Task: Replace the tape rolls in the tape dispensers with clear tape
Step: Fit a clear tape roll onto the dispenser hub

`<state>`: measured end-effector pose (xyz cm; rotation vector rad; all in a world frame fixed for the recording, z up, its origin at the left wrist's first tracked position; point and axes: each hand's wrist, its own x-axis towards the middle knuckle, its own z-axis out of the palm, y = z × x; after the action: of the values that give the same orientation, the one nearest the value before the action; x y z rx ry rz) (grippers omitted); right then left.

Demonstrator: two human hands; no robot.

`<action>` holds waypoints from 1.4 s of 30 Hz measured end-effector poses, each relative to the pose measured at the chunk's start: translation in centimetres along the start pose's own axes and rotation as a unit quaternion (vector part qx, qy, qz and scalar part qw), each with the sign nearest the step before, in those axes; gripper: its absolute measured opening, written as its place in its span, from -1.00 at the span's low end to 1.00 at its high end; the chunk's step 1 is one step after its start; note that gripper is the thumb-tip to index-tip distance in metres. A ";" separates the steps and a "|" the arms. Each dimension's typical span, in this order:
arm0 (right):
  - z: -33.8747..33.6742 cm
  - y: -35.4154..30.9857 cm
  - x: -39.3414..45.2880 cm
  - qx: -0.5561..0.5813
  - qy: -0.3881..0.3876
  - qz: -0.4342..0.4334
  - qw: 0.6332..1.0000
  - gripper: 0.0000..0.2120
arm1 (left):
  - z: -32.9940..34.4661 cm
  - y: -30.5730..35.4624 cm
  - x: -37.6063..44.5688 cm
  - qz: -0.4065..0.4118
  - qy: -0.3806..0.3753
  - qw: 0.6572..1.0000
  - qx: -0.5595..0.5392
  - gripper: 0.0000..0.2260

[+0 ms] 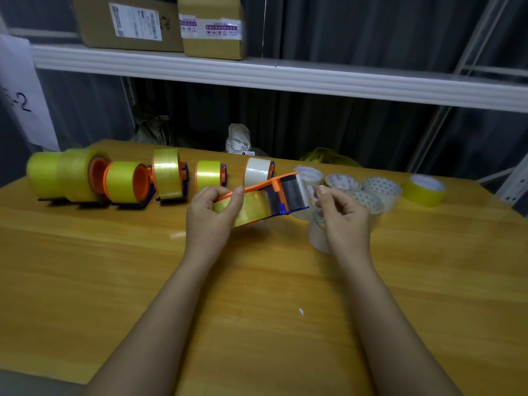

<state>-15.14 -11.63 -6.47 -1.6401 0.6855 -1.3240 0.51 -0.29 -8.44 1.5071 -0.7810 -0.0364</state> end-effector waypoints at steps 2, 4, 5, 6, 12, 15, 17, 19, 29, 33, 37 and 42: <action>0.2 0.0 -0.1 0.029 -0.010 0.028 0.999 -0.82 | 0.1 0.1 0.0 -0.004 -0.006 1.000 0.002 -0.74; 0.3 0.1 0.0 0.049 -0.021 0.057 0.997 -0.84 | 0.1 0.1 0.0 -0.003 -0.006 1.000 0.003 -0.73; 0.3 0.2 0.0 0.051 -0.027 0.068 0.996 -0.86 | 0.1 0.1 0.0 -0.003 -0.006 1.000 0.001 -0.72; 0.3 0.3 0.0 0.056 -0.030 0.077 0.995 -0.88 | 0.1 0.0 0.0 -0.005 -0.005 1.000 0.000 -0.71; 0.3 0.1 0.2 0.119 -0.027 0.121 0.985 -0.84 | 0.1 0.0 0.0 -0.002 0.000 1.000 0.000 -0.71; 0.2 0.3 0.1 0.090 -0.042 0.113 0.989 -0.85 | 0.1 0.2 -0.1 0.012 0.001 1.000 0.013 -0.69; 0.2 0.4 0.1 0.092 -0.036 0.113 0.989 -0.87 | 0.0 0.2 -0.2 0.013 0.003 1.000 0.013 -0.71; 0.1 0.3 0.1 0.102 -0.028 0.113 0.988 -0.90 | 0.0 0.2 -0.1 0.015 0.003 1.000 0.015 -0.73; 0.2 -0.1 -0.4 0.014 0.024 0.018 0.999 -0.88 | 0.2 0.0 0.0 0.032 0.007 0.999 0.018 -0.76; 0.3 -0.1 -0.4 0.011 0.048 0.009 0.999 -0.90 | 0.2 -0.3 0.2 0.051 0.014 0.998 0.037 -0.78; 0.3 -0.2 -0.4 0.034 0.046 0.015 0.998 -0.91 | 0.1 -0.2 0.0 0.045 0.017 0.998 0.034 -0.77; 0.0 -0.2 0.1 0.107 0.030 0.064 0.992 -0.92 | 0.1 0.5 -0.1 0.039 0.013 0.999 0.032 -0.86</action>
<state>-15.18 -11.60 -6.26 -1.3678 0.6488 -1.3108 0.14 -0.26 -8.09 1.5331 -0.8270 0.0677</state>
